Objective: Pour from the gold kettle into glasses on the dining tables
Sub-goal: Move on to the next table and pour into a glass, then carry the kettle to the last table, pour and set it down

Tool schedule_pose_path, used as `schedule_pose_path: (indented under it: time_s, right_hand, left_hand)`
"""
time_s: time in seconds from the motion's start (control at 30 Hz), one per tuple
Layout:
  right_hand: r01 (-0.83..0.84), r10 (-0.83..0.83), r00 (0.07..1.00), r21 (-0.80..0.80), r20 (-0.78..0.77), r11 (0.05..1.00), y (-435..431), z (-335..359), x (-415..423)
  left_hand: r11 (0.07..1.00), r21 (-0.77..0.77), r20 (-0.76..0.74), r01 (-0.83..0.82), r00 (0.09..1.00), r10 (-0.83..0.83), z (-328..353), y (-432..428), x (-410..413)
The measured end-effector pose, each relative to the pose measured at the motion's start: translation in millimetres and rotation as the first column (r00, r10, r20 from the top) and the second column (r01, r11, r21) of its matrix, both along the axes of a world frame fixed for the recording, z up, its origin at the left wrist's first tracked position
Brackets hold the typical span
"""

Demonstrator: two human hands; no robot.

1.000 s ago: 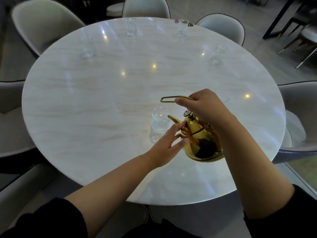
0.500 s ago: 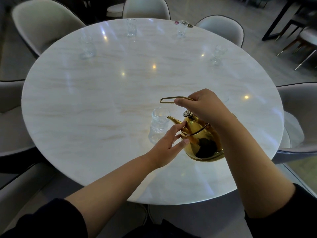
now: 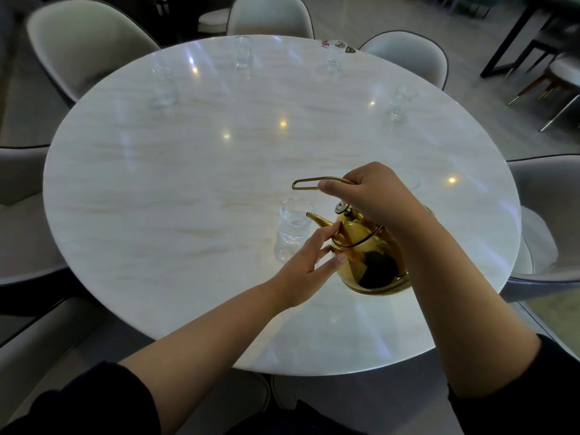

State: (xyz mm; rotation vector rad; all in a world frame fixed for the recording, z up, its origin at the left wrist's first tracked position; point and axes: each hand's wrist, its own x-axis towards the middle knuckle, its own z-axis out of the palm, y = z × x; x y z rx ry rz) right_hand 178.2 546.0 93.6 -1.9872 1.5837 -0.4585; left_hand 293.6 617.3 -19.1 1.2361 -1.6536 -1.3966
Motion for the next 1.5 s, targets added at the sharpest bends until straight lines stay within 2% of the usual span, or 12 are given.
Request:
schedule_pose_path:
  time_s: [0.47,0.93,1.07,1.23,1.33,1.5]
  right_hand:
    - [-0.010,0.010,1.000,0.023,0.008,1.000,2,4,2]
    - [0.130,-0.120,0.971,-0.037,0.209,0.991,22,-15,-19]
    - [0.249,-0.226,0.884,-0.004,0.410,0.968,37,-29,-31]
    - [0.348,-0.338,0.661,0.125,0.670,0.929,61,-46,-42]
    - [0.373,-0.358,0.580,0.152,0.731,0.915,76,-54,-49]
    - [0.386,-0.356,0.501,0.165,0.789,0.908,107,-61,-62]
  left_hand:
    - [1.000,0.008,-0.019,-0.004,1.000,0.004,0,-2,1]
    - [1.000,0.002,0.065,0.013,0.998,-0.013,-9,1,-2]
    - [0.998,-0.059,0.176,0.024,0.984,-0.013,-8,3,-3]
    - [0.983,-0.185,0.247,0.002,0.968,0.045,-13,16,-11]
    - [0.978,-0.209,0.256,-0.022,0.964,0.077,-18,27,-20]
    - [0.959,-0.271,0.255,-0.082,0.955,0.153,-23,56,-37]
